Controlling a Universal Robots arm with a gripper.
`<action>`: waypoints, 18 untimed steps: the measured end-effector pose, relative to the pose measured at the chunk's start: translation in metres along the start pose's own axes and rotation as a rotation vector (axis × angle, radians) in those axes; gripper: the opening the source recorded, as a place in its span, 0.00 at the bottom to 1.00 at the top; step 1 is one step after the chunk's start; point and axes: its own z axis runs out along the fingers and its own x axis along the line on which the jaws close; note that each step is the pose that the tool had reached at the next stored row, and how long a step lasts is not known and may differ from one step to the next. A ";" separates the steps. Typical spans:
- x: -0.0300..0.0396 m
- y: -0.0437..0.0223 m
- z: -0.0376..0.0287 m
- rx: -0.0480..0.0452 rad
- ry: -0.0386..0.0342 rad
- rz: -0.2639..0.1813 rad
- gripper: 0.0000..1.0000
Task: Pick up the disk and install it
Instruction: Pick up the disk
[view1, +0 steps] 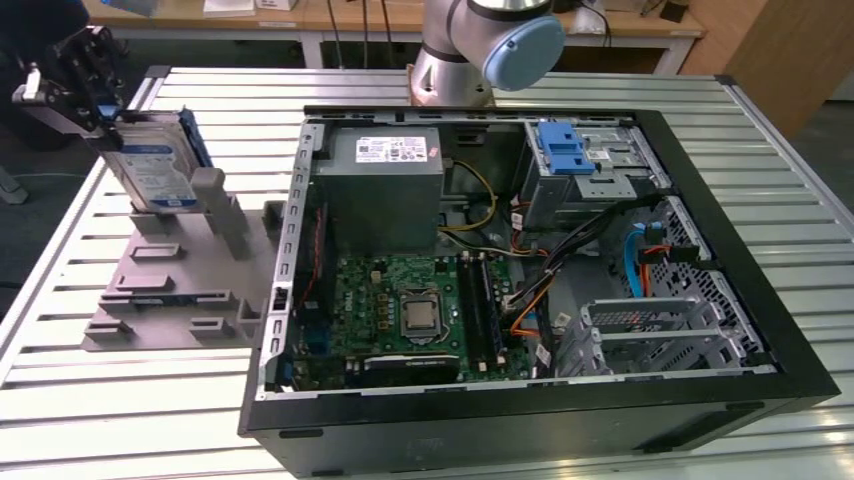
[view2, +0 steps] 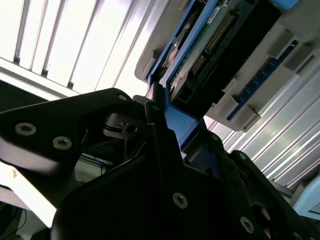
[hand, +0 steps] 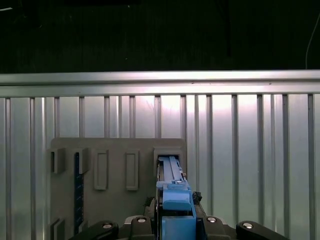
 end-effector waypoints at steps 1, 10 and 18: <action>0.0000 0.0001 -0.0007 0.0001 0.0000 0.000 0.36; 0.0000 0.0009 -0.0077 0.0010 0.0000 0.000 0.36; 0.0001 0.0016 -0.0140 0.0021 0.0001 0.000 0.36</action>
